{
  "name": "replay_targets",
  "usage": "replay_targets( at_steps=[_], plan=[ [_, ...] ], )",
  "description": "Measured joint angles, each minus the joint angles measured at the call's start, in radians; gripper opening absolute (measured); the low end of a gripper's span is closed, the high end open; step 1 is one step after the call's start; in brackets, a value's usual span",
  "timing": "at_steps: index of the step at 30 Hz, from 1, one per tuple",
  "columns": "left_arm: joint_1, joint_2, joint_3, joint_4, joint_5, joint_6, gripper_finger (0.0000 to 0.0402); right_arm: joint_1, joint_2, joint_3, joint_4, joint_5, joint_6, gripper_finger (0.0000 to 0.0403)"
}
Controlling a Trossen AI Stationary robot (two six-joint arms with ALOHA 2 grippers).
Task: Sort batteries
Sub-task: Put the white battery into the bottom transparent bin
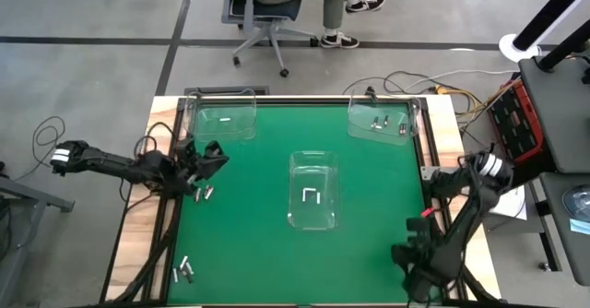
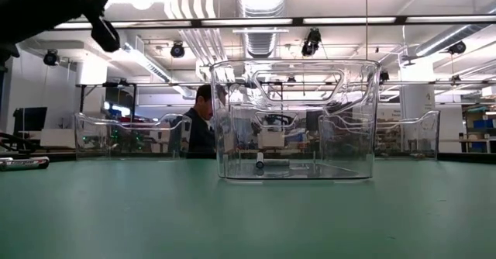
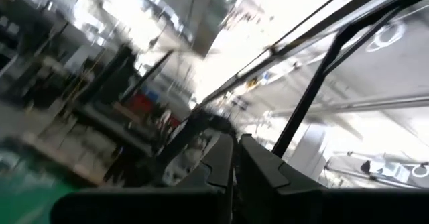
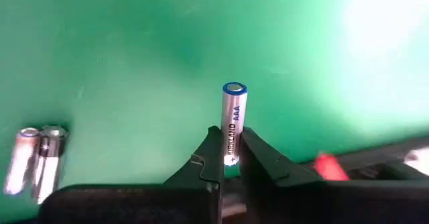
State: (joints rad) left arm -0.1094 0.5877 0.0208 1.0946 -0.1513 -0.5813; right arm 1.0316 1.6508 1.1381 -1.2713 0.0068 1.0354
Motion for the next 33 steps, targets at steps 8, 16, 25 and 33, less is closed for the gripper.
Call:
replay_targets(
  at_steps=[8, 16, 25, 33],
  plan=[
    [0.000, 0.000, 0.000, 0.066, 0.000, 0.074, 0.0007, -0.343, -0.186, 0.132, -0.043, 0.343, -0.154, 0.0019],
    [0.000, 0.008, 0.000, 0.065, 0.001, 0.066, 0.0007, -0.736, -0.124, 0.239, 0.333, 0.309, -0.577, 0.0018],
    [-0.001, 0.011, 0.000, 0.041, 0.003, 0.021, 0.0007, -0.901, 0.168, 0.466, 0.346, 0.179, -0.690, 0.0018],
    [-0.001, 0.013, 0.000, 0.040, 0.030, 0.018, 0.0007, -0.903, 0.346, 0.589, 0.132, 0.127, -0.819, 0.0018]
  ],
)
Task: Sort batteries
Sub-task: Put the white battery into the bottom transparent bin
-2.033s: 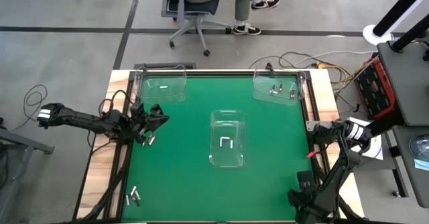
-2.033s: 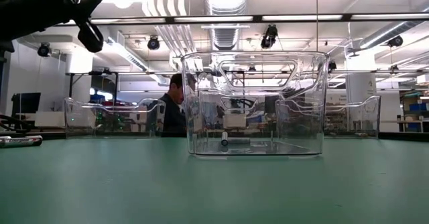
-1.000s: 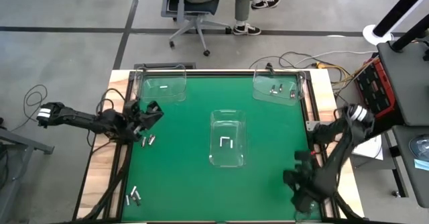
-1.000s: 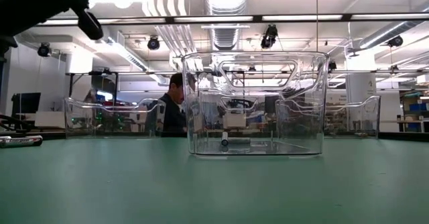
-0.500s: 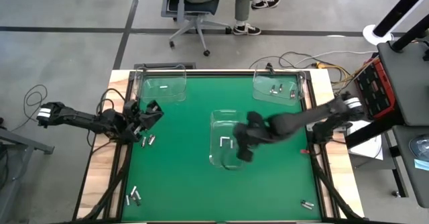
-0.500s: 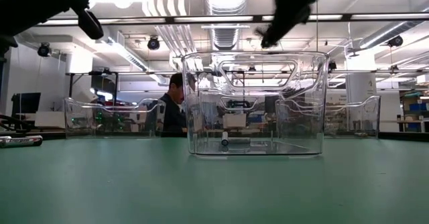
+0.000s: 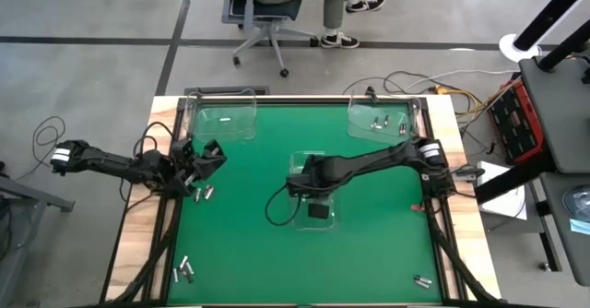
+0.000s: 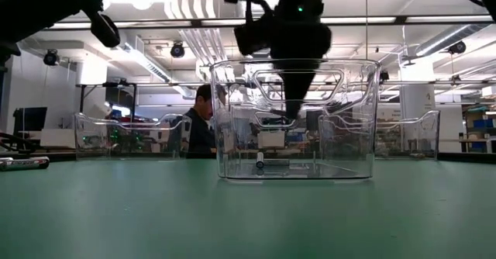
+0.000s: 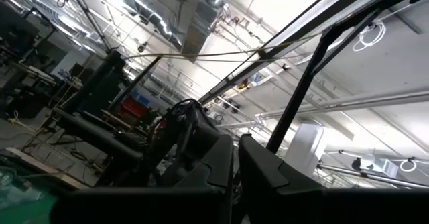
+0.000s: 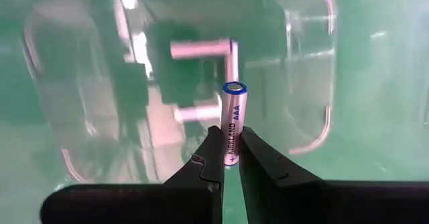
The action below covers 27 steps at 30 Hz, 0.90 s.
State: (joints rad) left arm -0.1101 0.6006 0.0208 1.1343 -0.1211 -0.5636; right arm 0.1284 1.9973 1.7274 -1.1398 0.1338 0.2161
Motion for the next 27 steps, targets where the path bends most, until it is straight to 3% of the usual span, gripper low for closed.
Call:
replay_targets(
  at_steps=[10, 18, 27],
  plan=[
    [0.000, 0.003, 0.000, -0.025, 0.001, 0.000, 0.0007, -0.014, 0.019, -0.067, 0.027, -0.066, -0.035, 0.0018],
    [0.000, 0.003, 0.000, -0.035, 0.001, 0.004, 0.0007, -0.049, 0.018, -0.117, 0.204, -0.089, -0.082, 0.0018],
    [0.000, 0.003, 0.000, -0.036, 0.005, 0.003, 0.0007, -0.071, 0.092, -0.119, 0.211, -0.132, -0.128, 0.0018]
  ],
)
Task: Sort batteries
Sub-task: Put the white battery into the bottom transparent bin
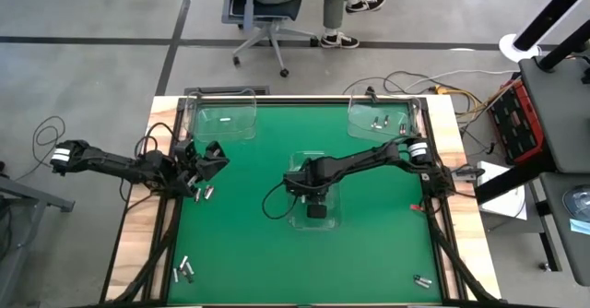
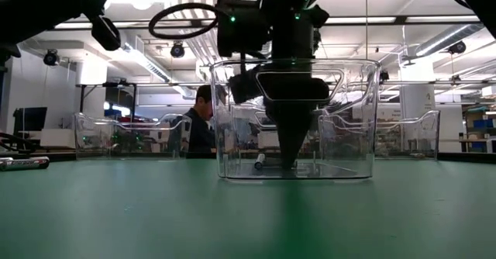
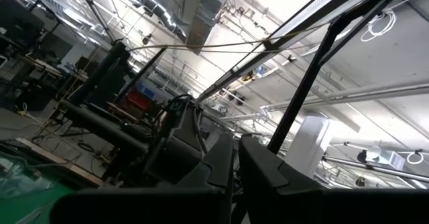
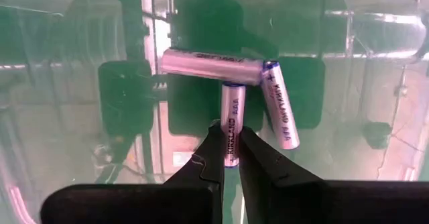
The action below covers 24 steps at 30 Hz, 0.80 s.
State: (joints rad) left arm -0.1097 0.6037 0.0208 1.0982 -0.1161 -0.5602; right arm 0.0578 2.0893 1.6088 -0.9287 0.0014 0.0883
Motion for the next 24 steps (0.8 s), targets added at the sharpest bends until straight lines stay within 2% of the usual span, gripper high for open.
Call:
replay_targets(
  at_steps=[5, 14, 18, 21, 24],
  plan=[
    [0.000, 0.000, 0.000, 0.000, 0.009, -0.002, 0.0007, 0.000, 0.022, 0.002, 0.002, 0.001, 0.014, 0.0046],
    [0.000, 0.000, 0.000, -0.006, 0.023, 0.008, 0.0007, 0.002, -0.006, 0.046, -0.053, -0.002, 0.052, 0.0179],
    [0.000, 0.000, 0.000, -0.010, 0.023, 0.026, 0.0007, 0.032, -0.119, 0.108, -0.116, 0.008, 0.115, 0.0222],
    [0.000, 0.000, 0.000, -0.009, 0.020, 0.025, 0.0007, 0.099, -0.248, 0.109, -0.120, 0.112, 0.171, 0.0238],
    [0.000, 0.001, 0.000, -0.007, 0.020, -0.005, 0.0007, 0.203, -0.378, 0.050, -0.124, 0.237, 0.228, 0.0243]
  ],
)
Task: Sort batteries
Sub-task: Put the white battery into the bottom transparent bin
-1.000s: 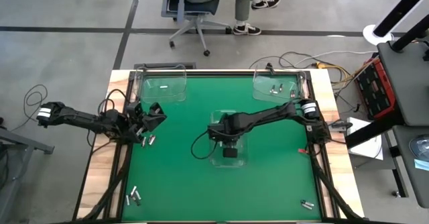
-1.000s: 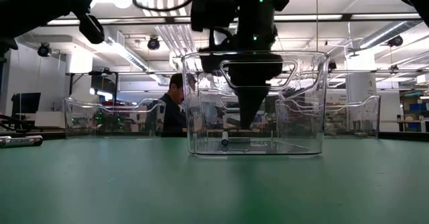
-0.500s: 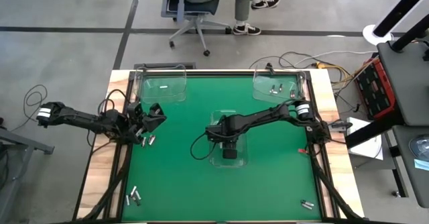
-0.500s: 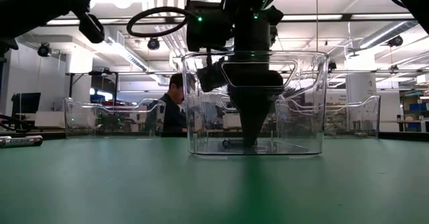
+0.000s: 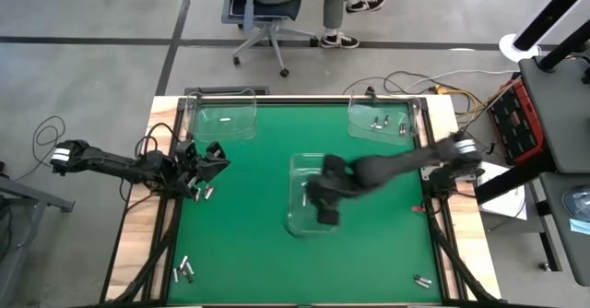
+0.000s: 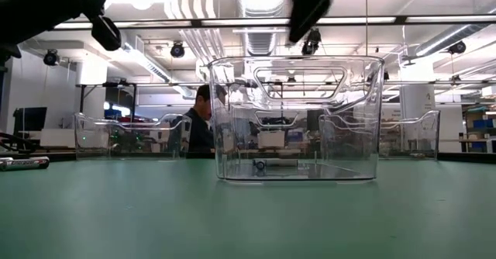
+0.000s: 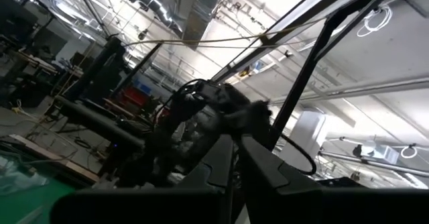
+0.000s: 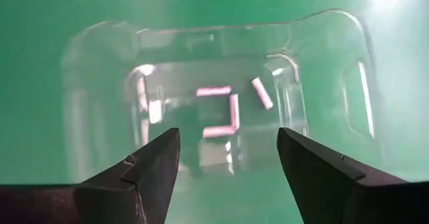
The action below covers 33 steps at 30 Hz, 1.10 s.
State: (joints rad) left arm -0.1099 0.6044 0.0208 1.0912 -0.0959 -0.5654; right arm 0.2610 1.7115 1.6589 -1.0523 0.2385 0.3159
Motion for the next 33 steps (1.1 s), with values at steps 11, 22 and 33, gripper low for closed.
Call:
replay_targets(
  at_steps=[11, 22, 33],
  plan=[
    [0.000, 0.089, 0.000, -0.017, -0.018, -0.002, 0.0007, 0.535, -0.144, -0.279, -0.038, -0.081, 0.817, 0.0208],
    [-0.033, 0.297, 0.000, -0.107, 0.071, 0.086, 0.0007, 0.868, 0.059, -0.306, 0.086, -0.307, 1.265, 0.0174],
    [-0.100, 0.469, 0.140, -0.438, 0.193, 0.059, 0.0001, 0.906, 0.125, -0.342, 0.096, -0.430, 1.290, 0.0148]
  ],
)
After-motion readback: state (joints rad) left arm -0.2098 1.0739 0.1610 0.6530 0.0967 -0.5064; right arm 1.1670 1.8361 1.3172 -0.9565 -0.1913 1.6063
